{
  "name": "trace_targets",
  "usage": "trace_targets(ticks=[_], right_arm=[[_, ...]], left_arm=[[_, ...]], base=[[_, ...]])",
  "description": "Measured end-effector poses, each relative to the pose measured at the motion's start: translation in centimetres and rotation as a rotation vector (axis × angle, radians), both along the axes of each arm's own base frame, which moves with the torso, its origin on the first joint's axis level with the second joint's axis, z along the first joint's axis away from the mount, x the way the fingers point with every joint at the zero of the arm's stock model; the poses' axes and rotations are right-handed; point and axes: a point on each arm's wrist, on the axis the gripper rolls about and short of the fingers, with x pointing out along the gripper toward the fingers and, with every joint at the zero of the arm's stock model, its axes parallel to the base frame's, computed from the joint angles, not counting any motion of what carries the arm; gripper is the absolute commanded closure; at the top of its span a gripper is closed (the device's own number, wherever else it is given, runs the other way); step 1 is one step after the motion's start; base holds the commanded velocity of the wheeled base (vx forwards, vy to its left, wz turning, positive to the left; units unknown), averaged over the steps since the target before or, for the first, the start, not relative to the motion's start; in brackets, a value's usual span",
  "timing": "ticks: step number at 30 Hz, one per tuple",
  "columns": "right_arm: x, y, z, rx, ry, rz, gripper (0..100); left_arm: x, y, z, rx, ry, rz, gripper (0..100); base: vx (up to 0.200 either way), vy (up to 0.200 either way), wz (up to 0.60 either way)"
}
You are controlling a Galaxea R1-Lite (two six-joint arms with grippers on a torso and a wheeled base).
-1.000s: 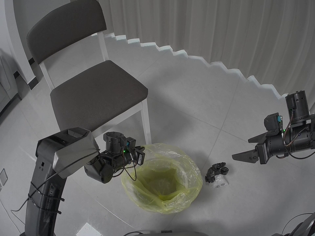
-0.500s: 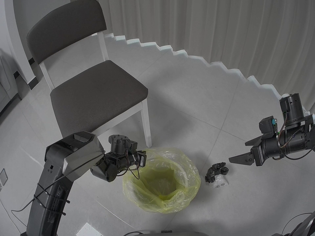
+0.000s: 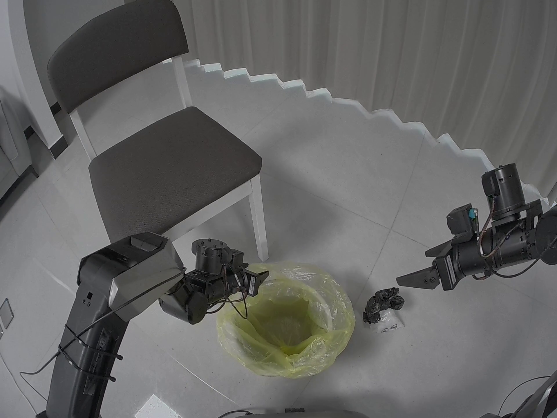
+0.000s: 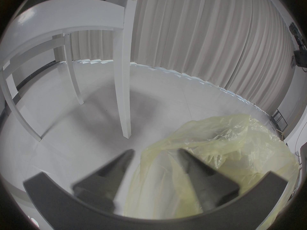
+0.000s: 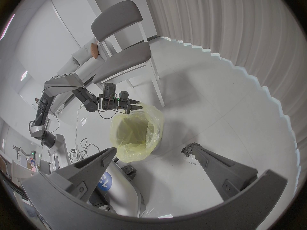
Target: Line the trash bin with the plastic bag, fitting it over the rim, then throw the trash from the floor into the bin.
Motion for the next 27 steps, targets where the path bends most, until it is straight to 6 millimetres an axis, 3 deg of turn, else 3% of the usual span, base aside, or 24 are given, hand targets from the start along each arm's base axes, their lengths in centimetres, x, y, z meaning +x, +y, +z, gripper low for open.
trace_targets(ticks=[9, 27], right_arm=[[2.9, 1.7, -2.0, -0.014, 0.059, 0.018, 0], [9.3, 7.0, -11.6, -0.117, 0.24, 0.065, 0]], left_arm=[[-1.0, 0.4, 1.0, -0.003, -0.012, 0.012, 0], [-4.9, 2.4, 4.6, -0.057, -0.114, 0.039, 0]], base=[[0.0, 0.0, 0.0], [0.0, 0.0, 0.0]])
